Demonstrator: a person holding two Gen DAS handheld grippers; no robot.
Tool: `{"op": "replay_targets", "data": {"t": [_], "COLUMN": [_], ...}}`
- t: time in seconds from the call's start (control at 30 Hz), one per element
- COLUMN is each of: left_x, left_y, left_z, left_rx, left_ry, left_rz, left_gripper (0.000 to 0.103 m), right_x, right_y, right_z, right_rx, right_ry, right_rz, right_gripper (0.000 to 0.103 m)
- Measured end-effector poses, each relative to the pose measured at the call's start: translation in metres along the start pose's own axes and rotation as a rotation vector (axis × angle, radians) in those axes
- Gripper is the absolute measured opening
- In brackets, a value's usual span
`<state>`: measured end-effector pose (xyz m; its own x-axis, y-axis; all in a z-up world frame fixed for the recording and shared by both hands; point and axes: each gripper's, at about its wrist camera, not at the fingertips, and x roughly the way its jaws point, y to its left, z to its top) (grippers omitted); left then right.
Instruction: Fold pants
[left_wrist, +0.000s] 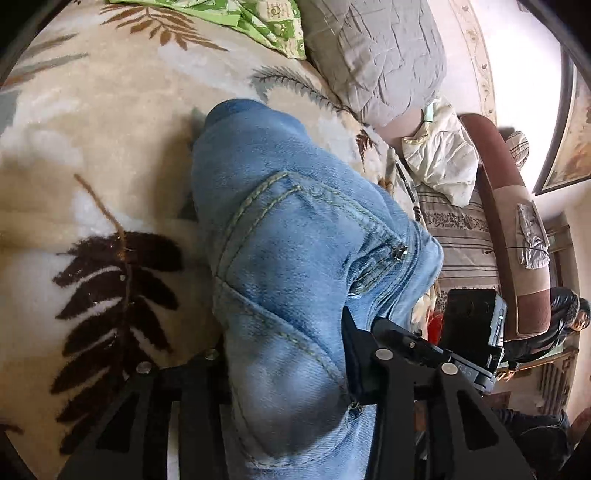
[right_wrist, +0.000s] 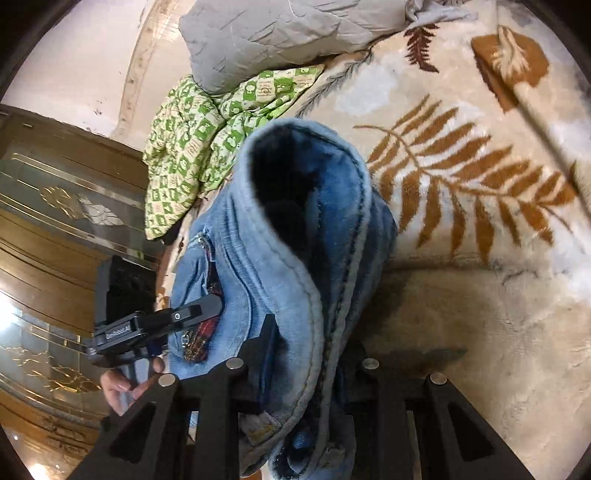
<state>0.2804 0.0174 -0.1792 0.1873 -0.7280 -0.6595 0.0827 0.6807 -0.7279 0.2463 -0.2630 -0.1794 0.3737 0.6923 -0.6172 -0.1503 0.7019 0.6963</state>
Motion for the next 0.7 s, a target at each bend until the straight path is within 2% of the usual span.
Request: {"op": "replay_targets", "data": {"t": [0.03, 0.07, 0.13, 0.17, 0.2, 0.23, 0.33, 0.37, 0.4, 0.47, 0.5, 0.53, 0.6, 0.67, 0.7], "left_x": [0.001, 0.000, -0.010, -0.017, -0.031, -0.047, -0.083, -0.089, -0.092, -0.093, -0.087, -0.085, -0.070, -0.052, -0.040], "left_y": [0.002, 0.000, -0.008, -0.009, -0.012, -0.018, -0.043, -0.054, -0.067, -0.091, -0.104, -0.107, -0.112, -0.109, -0.105], "left_z": [-0.001, -0.003, -0.005, -0.007, -0.011, -0.016, -0.032, -0.038, -0.046, -0.067, -0.082, -0.093, -0.107, -0.116, -0.117], "left_rx": [-0.004, -0.001, 0.006, 0.008, 0.023, 0.057, 0.154, 0.185, 0.223, 0.308, 0.363, 0.399, 0.453, 0.495, 0.498], "left_ry": [-0.003, -0.010, -0.048, -0.074, -0.120, -0.170, -0.295, -0.326, -0.364, -0.455, -0.510, -0.539, -0.553, -0.521, -0.496], "left_rz": [0.009, 0.005, 0.008, 0.021, 0.034, 0.055, 0.170, 0.217, 0.258, 0.379, 0.468, 0.526, 0.613, 0.606, 0.644], "left_gripper": [0.056, 0.059, 0.078, 0.100, 0.103, 0.103, 0.103, 0.103, 0.103, 0.103, 0.103, 0.103, 0.103, 0.103, 0.103], "right_x": [0.001, -0.005, -0.006, -0.016, -0.029, -0.040, -0.079, -0.087, -0.094, -0.096, -0.095, -0.087, -0.068, -0.051, -0.040], "right_y": [0.000, -0.003, -0.006, -0.006, -0.003, 0.000, 0.021, 0.030, 0.043, 0.069, 0.081, 0.096, 0.110, 0.105, 0.098], "right_z": [0.001, -0.002, 0.002, 0.002, 0.002, 0.003, 0.015, 0.021, 0.026, 0.034, 0.036, 0.039, 0.043, 0.045, 0.047], "right_rx": [-0.001, 0.015, 0.068, 0.075, 0.063, 0.041, -0.044, -0.070, -0.102, -0.174, -0.211, -0.251, -0.290, -0.284, -0.263], "right_ry": [0.001, 0.002, -0.007, -0.020, -0.043, -0.070, -0.187, -0.221, -0.248, -0.283, -0.297, -0.304, -0.271, -0.215, -0.187], "right_rz": [-0.016, -0.028, -0.022, -0.008, -0.009, -0.021, -0.073, -0.067, -0.020, 0.030, 0.021, -0.021, -0.093, -0.119, -0.149], "right_gripper": [0.036, 0.049, 0.070, 0.075, 0.077, 0.078, 0.091, 0.092, 0.092, 0.092, 0.092, 0.092, 0.092, 0.092, 0.092]}}
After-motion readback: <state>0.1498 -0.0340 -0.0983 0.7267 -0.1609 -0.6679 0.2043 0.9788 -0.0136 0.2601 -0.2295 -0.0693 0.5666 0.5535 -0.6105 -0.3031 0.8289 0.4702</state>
